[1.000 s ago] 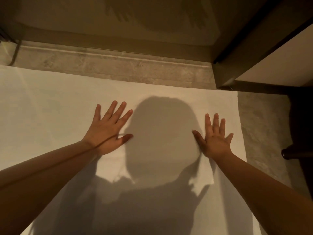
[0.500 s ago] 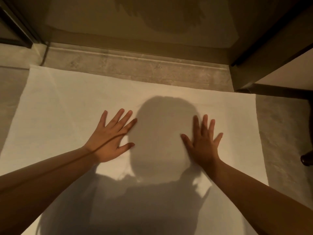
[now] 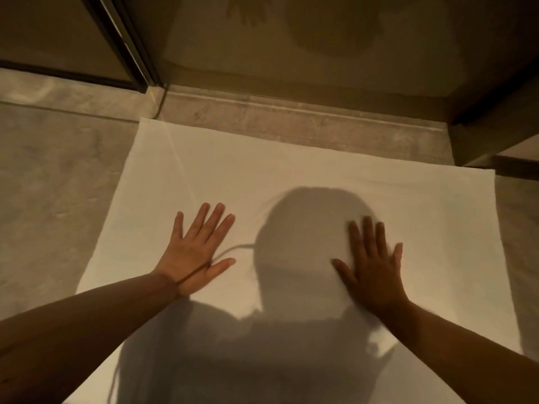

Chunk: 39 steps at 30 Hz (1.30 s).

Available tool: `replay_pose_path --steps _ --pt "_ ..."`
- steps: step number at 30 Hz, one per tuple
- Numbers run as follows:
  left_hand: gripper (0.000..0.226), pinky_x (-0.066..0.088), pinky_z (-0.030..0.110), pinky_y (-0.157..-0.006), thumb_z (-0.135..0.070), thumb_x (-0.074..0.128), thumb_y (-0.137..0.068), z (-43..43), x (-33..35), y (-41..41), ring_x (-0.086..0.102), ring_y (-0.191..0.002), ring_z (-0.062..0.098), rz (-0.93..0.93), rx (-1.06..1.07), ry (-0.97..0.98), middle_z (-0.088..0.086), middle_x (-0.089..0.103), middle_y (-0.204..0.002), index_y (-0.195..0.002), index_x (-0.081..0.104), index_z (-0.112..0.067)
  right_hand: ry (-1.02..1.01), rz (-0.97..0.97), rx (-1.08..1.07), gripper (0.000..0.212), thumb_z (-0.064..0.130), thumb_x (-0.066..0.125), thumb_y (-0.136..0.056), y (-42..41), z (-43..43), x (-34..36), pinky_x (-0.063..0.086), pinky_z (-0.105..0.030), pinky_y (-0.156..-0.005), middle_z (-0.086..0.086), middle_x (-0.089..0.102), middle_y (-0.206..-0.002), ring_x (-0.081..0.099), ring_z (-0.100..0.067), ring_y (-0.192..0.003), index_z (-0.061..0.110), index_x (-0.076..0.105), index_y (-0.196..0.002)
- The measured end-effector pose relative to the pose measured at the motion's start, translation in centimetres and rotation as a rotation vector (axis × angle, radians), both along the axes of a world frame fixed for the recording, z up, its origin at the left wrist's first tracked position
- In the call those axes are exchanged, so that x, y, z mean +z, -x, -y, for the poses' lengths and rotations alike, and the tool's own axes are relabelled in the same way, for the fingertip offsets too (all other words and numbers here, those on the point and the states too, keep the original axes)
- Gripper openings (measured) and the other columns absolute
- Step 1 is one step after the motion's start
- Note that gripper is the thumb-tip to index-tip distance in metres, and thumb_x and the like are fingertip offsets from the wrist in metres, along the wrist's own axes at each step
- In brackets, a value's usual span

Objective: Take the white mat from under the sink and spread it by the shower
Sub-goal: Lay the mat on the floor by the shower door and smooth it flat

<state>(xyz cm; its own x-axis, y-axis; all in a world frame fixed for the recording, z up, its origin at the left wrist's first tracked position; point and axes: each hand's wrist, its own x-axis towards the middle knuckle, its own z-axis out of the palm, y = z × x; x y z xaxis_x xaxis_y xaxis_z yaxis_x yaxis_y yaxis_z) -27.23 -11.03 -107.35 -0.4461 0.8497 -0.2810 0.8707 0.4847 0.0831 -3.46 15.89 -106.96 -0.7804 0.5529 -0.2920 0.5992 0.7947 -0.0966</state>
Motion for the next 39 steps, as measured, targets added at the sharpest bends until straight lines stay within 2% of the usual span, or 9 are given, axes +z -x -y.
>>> replay_pose_path --steps 3,6,11,16,20,24,29,35,39 --pt "0.088 0.008 0.065 -0.11 -0.078 0.01 -0.081 1.3 -0.1 0.0 -0.009 -0.145 0.032 -0.026 -0.001 0.078 0.009 -0.008 -0.158 -0.149 -0.007 -0.025 0.015 0.039 0.03 0.079 0.074 0.008 -0.083 -0.7 1.0 -0.1 0.002 -0.061 -0.111 -0.003 -0.02 -0.156 -0.023 -0.025 -0.141 0.033 -0.016 -0.146" --pt "0.099 0.002 0.065 -0.107 -0.087 0.001 -0.071 1.2 0.2 0.1 -0.021 -0.141 0.034 -0.085 -0.027 0.157 0.009 -0.027 -0.153 -0.144 -0.023 -0.025 -0.002 0.072 0.011 0.084 0.078 0.006 -0.079 -1.2 0.8 0.3 0.005 -0.061 -0.109 -0.005 -0.02 -0.156 -0.022 -0.027 -0.141 0.032 -0.017 -0.146" --pt "0.095 0.012 0.068 -0.105 -0.082 0.008 -0.075 0.4 1.4 -1.9 -0.011 -0.142 0.041 -0.107 -0.178 0.205 0.012 -0.009 -0.157 -0.148 -0.007 -0.022 0.017 0.155 0.003 0.093 0.086 0.006 -0.071 -3.2 0.5 0.9 0.008 -0.064 -0.108 -0.004 -0.026 -0.154 -0.026 -0.028 -0.139 0.035 -0.025 -0.142" --pt "0.099 0.001 0.069 -0.104 -0.085 -0.001 -0.066 0.4 0.8 -4.0 -0.03 -0.136 0.04 -0.071 -0.127 0.259 0.012 -0.038 -0.147 -0.136 -0.035 -0.025 0.082 0.188 -0.214 0.106 0.091 0.018 -0.061 -5.3 -0.2 1.5 0.012 -0.068 -0.105 -0.006 -0.019 -0.156 -0.02 -0.033 -0.141 0.036 -0.019 -0.144" --pt "0.098 0.002 0.069 -0.104 -0.085 -0.009 -0.062 0.1 1.0 -4.0 -0.036 -0.133 0.039 -0.067 -0.13 0.341 0.011 -0.046 -0.142 -0.128 -0.046 -0.023 0.116 0.213 -0.192 0.109 0.091 0.024 -0.06 -5.3 -0.9 1.6 0.012 -0.07 -0.103 -0.007 -0.023 -0.155 -0.021 -0.037 -0.14 0.036 -0.022 -0.143" --pt "0.097 0.005 0.069 -0.104 -0.085 -0.014 -0.061 -0.1 1.5 -4.0 -0.038 -0.132 0.039 -0.06 -0.136 0.399 0.012 -0.048 -0.14 -0.127 -0.048 -0.022 0.137 0.246 -0.178 0.111 0.091 0.027 -0.06 -5.2 -1.3 1.5 0.012 -0.071 -0.103 -0.007 -0.028 -0.153 -0.023 -0.037 -0.139 0.035 -0.026 -0.141" --pt "0.1 0.008 0.067 -0.103 -0.086 -0.02 -0.056 -0.1 2.1 -3.9 -0.036 -0.133 0.039 -0.032 -0.123 0.423 0.012 -0.045 -0.142 -0.13 -0.044 -0.024 0.148 0.265 -0.157 0.116 0.094 0.019 -0.052 -5.3 -1.4 1.8 0.014 -0.07 -0.103 -0.007 -0.029 -0.153 -0.023 -0.037 -0.139 0.035 -0.026 -0.141" --pt "0.098 0.009 0.067 -0.103 -0.085 -0.022 -0.055 0.0 2.8 -3.8 -0.037 -0.132 0.039 -0.007 -0.123 0.462 0.011 -0.048 -0.141 -0.128 -0.047 -0.024 0.173 0.259 -0.147 0.114 0.091 0.03 -0.059 -5.2 -1.2 2.0 0.013 -0.071 -0.102 -0.008 -0.028 -0.153 -0.024 -0.037 -0.139 0.034 -0.024 -0.142" --pt "0.097 0.01 0.067 -0.104 -0.085 -0.016 -0.058 -0.1 3.1 -3.8 -0.038 -0.131 0.038 -0.009 -0.127 0.48 0.011 -0.049 -0.14 -0.127 -0.048 -0.023 0.174 0.264 -0.142 0.114 0.091 0.03 -0.059 -5.1 -1.2 2.0 0.013 -0.07 -0.102 -0.008 -0.029 -0.153 -0.024 -0.036 -0.138 0.035 -0.024 -0.142"
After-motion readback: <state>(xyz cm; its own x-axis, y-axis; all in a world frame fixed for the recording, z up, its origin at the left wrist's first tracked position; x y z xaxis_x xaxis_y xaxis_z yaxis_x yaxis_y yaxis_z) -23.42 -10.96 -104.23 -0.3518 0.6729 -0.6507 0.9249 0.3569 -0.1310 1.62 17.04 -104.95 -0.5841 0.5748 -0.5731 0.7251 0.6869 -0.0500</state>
